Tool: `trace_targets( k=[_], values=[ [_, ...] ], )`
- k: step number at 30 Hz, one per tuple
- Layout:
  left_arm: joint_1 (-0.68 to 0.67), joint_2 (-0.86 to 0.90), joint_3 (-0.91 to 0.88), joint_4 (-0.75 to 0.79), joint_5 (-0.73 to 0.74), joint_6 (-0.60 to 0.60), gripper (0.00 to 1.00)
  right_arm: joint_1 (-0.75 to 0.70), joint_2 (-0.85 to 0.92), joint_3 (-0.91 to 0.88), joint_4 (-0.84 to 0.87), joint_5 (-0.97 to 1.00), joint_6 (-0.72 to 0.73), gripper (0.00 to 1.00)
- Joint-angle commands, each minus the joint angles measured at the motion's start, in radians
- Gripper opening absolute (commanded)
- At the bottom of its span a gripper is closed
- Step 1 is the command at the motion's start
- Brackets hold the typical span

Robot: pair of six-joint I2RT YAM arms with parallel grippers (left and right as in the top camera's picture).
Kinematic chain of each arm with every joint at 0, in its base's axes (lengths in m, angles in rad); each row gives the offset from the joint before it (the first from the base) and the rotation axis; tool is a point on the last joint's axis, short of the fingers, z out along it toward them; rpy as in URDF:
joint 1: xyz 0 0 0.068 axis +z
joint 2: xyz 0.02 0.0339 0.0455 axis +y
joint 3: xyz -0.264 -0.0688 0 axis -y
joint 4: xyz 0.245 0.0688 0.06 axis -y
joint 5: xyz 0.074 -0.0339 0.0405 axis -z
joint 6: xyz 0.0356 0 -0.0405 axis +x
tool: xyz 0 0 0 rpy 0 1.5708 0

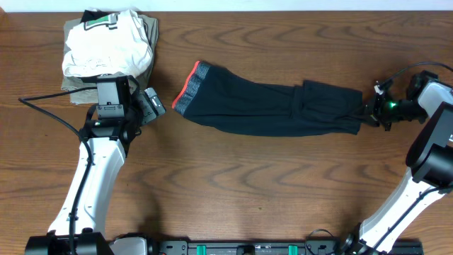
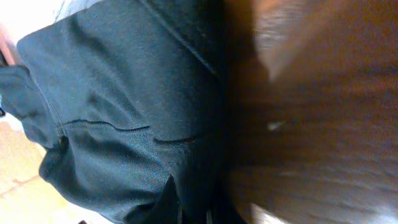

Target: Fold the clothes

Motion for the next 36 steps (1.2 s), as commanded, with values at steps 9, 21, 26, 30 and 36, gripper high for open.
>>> trace_targets(
  k=[9,21,26,30,36],
  values=[
    [0.005,-0.004,-0.006,-0.002,-0.002,0.006,0.98,-0.137,0.029,0.204,-0.214,0.289,0.109,0.01],
    [0.005,-0.004,-0.006,-0.002,-0.002,0.006,0.98,-0.079,0.011,0.607,-0.561,0.543,0.13,0.01],
    [0.005,-0.004,-0.007,-0.002,-0.002,0.006,0.98,0.032,-0.039,0.634,-0.586,0.589,0.13,0.01],
    [0.005,-0.004,-0.007,-0.002,-0.002,0.006,0.98,0.141,-0.084,0.634,-0.591,0.588,0.145,0.01],
    [0.005,-0.004,-0.007,-0.002,-0.002,0.006,0.98,0.323,-0.134,0.634,-0.583,0.589,0.211,0.01]
  ],
)
